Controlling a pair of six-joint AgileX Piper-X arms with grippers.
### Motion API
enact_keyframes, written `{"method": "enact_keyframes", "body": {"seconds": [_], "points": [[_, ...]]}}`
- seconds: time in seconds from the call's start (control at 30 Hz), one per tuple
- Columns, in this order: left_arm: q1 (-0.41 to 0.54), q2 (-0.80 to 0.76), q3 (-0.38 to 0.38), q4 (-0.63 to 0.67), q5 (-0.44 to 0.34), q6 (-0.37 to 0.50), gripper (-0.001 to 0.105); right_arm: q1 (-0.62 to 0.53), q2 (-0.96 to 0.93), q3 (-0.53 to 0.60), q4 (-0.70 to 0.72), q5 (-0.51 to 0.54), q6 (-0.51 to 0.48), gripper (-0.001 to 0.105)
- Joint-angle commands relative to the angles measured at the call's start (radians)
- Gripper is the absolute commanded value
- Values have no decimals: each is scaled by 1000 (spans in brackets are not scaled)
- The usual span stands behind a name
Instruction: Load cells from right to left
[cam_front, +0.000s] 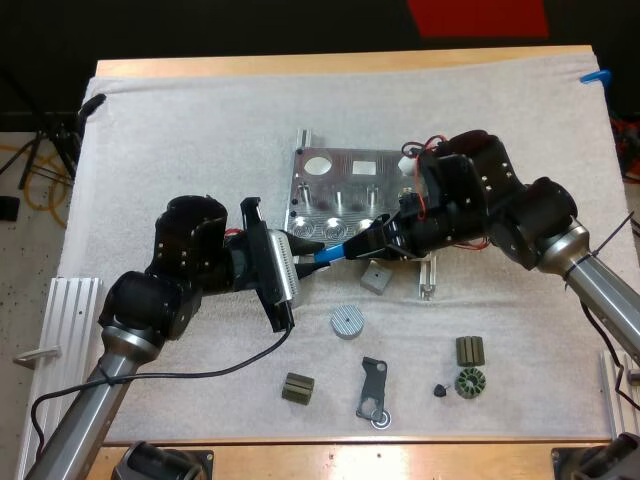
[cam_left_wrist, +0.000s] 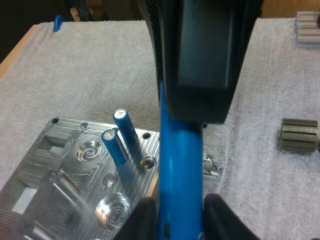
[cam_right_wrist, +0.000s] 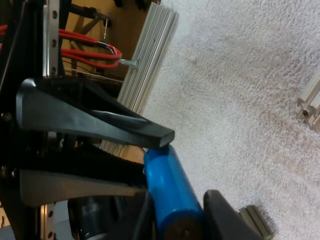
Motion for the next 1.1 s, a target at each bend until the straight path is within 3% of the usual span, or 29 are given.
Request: {"method": "enact_keyframes", "body": {"seconds": [0.0,0.07,0.13,0.23,0.47,0.6,0.77,1.0,1.07], "points": [[-3,-7,-4,-12,59,-10,10,0,5,-2,-7,-3,-24,0],[-3,-7,-4,-10,59,-22,21,0,5,-2,-7,4,-36,0],[-3,-7,-4,-10,59,-62,37,-2,2,-2,-7,5,-41,0],[-3,-7,-4,-10,59,-113,48,-2,0,-5,12,33,-84,0],[-3,-45,-4,16,59,-142,49,-2,0,-28,83,122,-171,0],[-3,-101,-4,87,46,-142,49,-2,0,-62,132,230,-246,0],[-3,-161,-4,179,-54,-156,49,-2,0,-105,176,353,-326,0],[-3,-206,-4,211,-182,-322,49,-2,43,-147,289,457,-402,0],[-3,-209,-4,226,-204,-334,49,1,62,-167,318,492,-435,0]]}}
